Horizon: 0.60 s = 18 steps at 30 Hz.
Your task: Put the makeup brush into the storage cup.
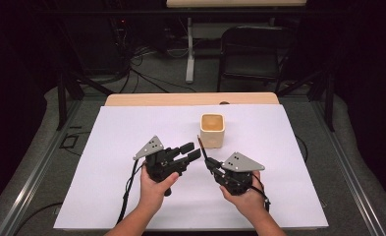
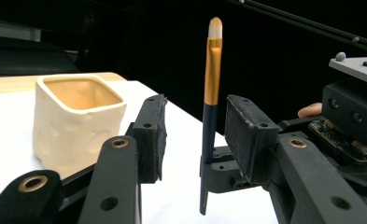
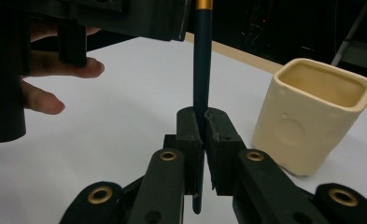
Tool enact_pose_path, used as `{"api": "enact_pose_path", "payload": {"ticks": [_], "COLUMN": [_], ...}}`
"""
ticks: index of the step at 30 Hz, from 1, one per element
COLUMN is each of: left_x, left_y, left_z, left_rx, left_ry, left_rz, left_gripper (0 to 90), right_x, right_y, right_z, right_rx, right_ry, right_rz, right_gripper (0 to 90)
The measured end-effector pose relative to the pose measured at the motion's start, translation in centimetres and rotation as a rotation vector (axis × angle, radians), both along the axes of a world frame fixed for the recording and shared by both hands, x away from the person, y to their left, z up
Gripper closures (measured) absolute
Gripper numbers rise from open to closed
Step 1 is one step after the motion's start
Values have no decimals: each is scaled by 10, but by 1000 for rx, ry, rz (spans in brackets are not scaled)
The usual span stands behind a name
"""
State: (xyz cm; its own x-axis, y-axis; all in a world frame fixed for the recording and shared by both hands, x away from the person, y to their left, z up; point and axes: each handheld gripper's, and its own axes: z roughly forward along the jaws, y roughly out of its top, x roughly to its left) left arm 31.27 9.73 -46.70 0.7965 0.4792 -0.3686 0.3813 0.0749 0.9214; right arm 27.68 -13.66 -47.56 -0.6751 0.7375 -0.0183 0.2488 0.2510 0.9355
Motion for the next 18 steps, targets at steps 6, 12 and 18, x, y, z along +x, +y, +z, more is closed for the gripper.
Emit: {"api": "enact_pose_path", "payload": {"ticks": [6, 12, 18], "left_x": [1, 0, -1], "left_y": [-4, -11, -12], "left_z": [-2, -6, -8], "left_rx": [-14, -27, -28], "left_ry": [11, 23, 22], "left_rz": [-4, -10, -8], "left_gripper": [626, 658, 664], "right_x": [0, -1, 0], "right_y": [2, 2, -1], "right_z": [-1, -1, 0], "right_rx": [-3, 7, 21], "right_ry": [1, -1, 2], "right_rz": [1, -1, -5], "right_gripper": [844, 844, 844]}}
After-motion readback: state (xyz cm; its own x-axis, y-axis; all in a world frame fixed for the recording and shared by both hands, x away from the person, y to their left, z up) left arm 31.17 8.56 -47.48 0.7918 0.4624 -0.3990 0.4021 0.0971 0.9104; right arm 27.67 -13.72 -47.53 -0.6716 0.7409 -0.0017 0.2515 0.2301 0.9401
